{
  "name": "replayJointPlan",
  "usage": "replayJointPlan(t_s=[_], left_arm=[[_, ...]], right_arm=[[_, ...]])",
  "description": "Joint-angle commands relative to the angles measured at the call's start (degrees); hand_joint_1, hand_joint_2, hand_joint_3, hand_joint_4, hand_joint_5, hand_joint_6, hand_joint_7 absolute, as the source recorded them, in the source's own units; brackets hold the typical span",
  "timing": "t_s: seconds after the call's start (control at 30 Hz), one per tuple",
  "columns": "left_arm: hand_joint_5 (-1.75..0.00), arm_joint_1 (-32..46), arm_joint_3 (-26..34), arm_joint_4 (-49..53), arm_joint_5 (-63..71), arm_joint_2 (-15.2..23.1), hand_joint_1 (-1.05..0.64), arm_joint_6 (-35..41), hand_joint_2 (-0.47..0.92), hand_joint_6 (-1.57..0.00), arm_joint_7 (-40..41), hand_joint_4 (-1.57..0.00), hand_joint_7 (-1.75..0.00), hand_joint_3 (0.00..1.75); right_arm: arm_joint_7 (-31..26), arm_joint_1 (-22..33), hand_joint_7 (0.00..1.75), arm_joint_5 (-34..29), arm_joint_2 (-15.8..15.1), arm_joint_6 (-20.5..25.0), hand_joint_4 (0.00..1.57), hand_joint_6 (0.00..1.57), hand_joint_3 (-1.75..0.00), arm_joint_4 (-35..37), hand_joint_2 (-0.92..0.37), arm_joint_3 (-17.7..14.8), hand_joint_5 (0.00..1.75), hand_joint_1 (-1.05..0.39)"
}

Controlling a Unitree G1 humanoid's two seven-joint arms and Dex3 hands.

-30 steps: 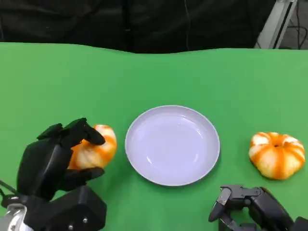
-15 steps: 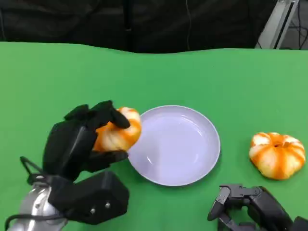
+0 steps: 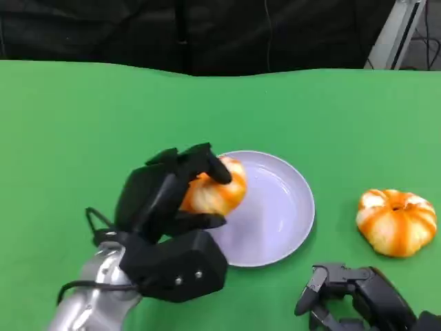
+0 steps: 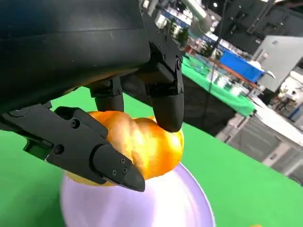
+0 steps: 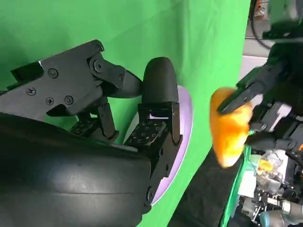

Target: Grasp the bread from the table and place it into the plate.

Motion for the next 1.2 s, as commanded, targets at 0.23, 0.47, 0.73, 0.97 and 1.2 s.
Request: replayJointPlan(t_s=[0.23,0.47,0.73,0.97,1.2], left_arm=[[-1.61,-6.55,-3.38,10.10,0.15,-2.31,-0.11,-1.32,0.84,-0.57,-0.47,-0.55,-1.36,0.00],[-1.58,-10.48,-5.46,16.02,0.61,-4.06,-0.12,-0.87,0.83,-0.58,-0.48,-0.56,-1.33,0.00],[-1.38,-13.75,-6.87,21.49,1.27,-4.79,-0.18,-1.00,0.82,-0.69,0.29,-0.61,-1.04,0.00],[-0.15,-14.22,-8.07,21.33,2.27,-3.32,-0.52,-0.17,0.91,-0.76,-1.38,-0.77,-0.03,0.02],[0.00,-14.55,-7.05,22.23,-0.76,-2.32,-0.74,-3.28,0.92,-0.52,-4.90,-0.57,0.00,0.30]], right_arm=[[-1.29,0.50,1.11,-1.03,-0.27,-0.03,0.84,0.88,-0.87,-0.73,-0.67,0.65,1.44,-0.13],[-1.50,0.50,1.10,-1.15,-0.44,0.51,0.84,0.88,-0.88,-0.88,-0.66,0.83,1.44,-0.14],[-1.37,0.26,1.12,-1.24,-0.26,-0.13,0.82,0.87,-0.89,-0.13,-0.66,0.89,1.43,-0.14],[-0.86,0.43,1.14,-0.50,0.05,0.70,0.82,0.87,-0.93,-0.80,-0.63,0.85,1.44,-0.15],[-1.69,0.29,1.15,-1.30,0.02,0.46,0.82,0.86,-0.95,-0.86,-0.62,0.81,1.46,-0.15]])
